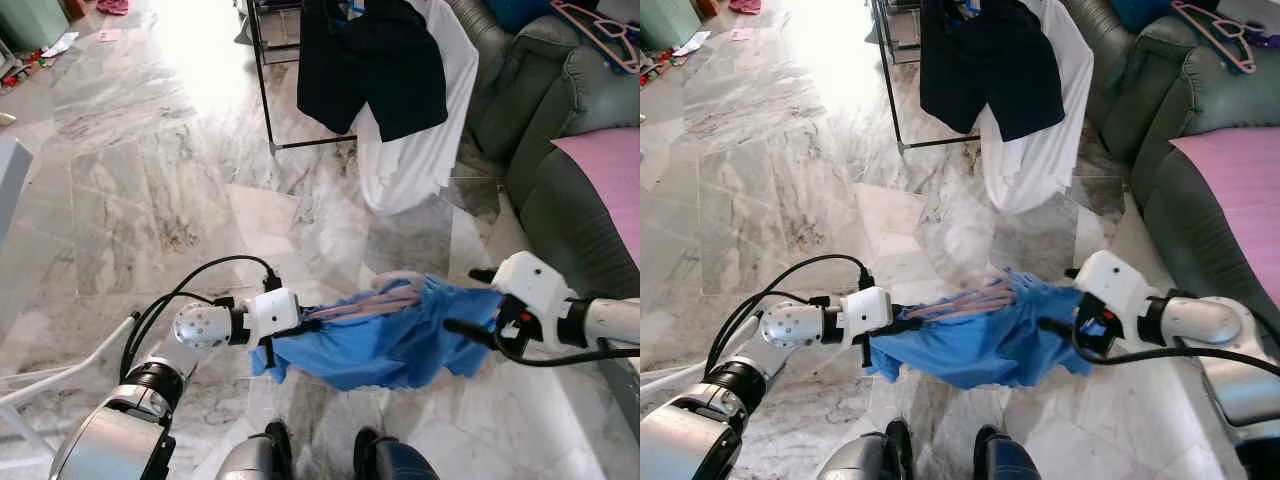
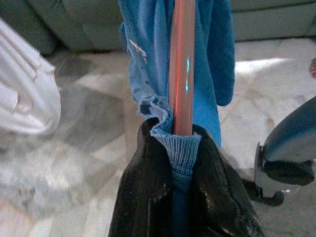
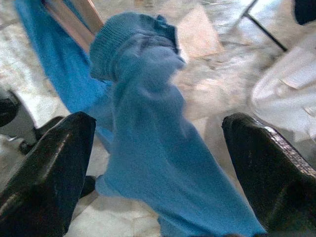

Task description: Hang hanger

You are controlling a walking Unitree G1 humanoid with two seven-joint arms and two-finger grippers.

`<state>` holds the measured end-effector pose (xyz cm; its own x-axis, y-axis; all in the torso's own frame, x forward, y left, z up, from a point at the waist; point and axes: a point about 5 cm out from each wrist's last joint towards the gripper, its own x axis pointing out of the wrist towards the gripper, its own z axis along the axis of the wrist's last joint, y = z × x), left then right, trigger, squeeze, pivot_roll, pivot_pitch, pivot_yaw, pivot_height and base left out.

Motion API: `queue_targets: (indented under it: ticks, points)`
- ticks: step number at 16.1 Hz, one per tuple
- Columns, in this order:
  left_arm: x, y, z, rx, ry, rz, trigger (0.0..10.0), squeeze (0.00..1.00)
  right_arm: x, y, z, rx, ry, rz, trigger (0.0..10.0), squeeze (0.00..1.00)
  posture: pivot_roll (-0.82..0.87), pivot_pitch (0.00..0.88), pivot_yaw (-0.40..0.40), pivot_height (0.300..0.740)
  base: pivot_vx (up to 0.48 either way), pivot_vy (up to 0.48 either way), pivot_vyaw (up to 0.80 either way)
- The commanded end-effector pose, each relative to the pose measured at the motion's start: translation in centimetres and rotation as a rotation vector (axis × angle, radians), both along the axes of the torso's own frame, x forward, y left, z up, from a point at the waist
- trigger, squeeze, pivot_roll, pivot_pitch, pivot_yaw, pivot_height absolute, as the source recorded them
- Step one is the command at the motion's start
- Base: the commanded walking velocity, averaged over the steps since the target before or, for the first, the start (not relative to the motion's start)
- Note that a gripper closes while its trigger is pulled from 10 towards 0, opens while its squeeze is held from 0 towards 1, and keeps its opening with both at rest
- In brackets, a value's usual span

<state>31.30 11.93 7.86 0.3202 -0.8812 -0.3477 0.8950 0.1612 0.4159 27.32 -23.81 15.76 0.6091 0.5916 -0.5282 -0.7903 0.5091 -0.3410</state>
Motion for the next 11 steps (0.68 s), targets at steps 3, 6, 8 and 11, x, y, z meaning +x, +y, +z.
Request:
queue_targets:
  ticks: [3,6,8,11]
  points:
    - [-0.6,-0.9,0.9,-0.058,-0.044,-0.121,10.0,0.00,-0.1,0.2,-0.5,-0.055,0.038,0.072,10.0,1.00,-0.24,0.228,0.058,0.740,0.000,0.000,0.00]
    - [-0.8,-1.3,1.4,-0.075,-0.064,-0.181,10.0,0.00,-0.1,0.6,-0.9,-0.054,0.094,0.148,10.0,0.96,-0.24,0.230,0.060,0.740,0.000,0.000,0.00]
    - [-0.9,-1.4,1.5,-0.075,-0.069,-0.205,10.0,0.00,-0.2,0.7,-1.5,-0.043,0.148,0.180,0.0,0.90,-0.24,0.231,0.061,0.740,0.000,0.000,0.00]
    - [-1.2,-1.4,1.3,-0.056,-0.057,-0.249,10.0,0.00,-0.2,1.7,-1.9,-0.055,0.207,0.281,0.0,0.00,-0.24,0.235,0.067,0.740,0.000,0.000,0.00]
